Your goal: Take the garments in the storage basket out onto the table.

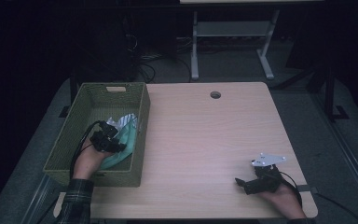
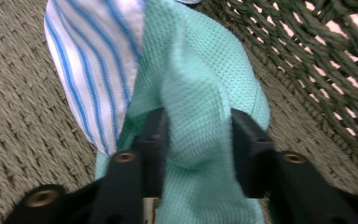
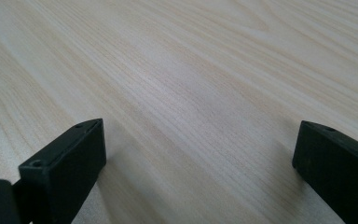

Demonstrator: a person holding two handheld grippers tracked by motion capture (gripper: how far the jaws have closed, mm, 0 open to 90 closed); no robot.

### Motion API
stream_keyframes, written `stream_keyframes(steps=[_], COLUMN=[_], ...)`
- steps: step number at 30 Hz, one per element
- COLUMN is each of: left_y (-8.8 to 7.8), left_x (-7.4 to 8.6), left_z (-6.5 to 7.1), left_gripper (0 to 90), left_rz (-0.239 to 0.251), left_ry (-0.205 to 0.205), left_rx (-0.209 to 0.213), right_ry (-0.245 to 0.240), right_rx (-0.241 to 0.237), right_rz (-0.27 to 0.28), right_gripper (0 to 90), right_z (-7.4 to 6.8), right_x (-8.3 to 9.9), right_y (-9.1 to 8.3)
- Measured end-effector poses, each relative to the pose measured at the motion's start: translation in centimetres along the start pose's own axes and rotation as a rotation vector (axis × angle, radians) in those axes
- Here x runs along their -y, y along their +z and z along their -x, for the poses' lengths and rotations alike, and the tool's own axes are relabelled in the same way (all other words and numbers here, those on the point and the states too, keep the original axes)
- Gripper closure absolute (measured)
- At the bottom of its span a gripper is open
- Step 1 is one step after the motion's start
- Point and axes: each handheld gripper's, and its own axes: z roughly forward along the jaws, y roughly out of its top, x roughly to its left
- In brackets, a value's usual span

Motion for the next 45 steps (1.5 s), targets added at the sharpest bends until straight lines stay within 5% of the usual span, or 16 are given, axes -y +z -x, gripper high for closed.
stream_keyframes(steps=[7,15,27,32,45], left_y=[-0.4,-1.4,-4.1,-4.8,-7.7], left_x=[-0.1,-0.1,0.4,0.5,0.4], left_z=[0.0,-0.4,-1.5,-1.8,-2.1], left_gripper=[84.5,85.7,87.3,87.6,87.6], left_rz=[0.010,0.078,0.284,0.334,0.480], left_ry=[-0.053,-0.082,-0.142,-0.160,-0.169], left_rx=[0.018,0.059,0.108,0.124,0.129], right_ry=[0.001,0.000,0.001,0.001,0.001], right_rx=[0.000,-0.001,-0.001,-0.001,-0.001], right_rz=[0.000,-0.001,-0.001,-0.001,-0.001], right_gripper=[2.3,2.3,2.3,2.3,2.3], right_z=[0.0,0.0,0.0,0.0,0.0], right_x=[0.0,0.0,0.0,0.0,0.0], right_y=[0.0,0.0,0.0,0.0,0.0])
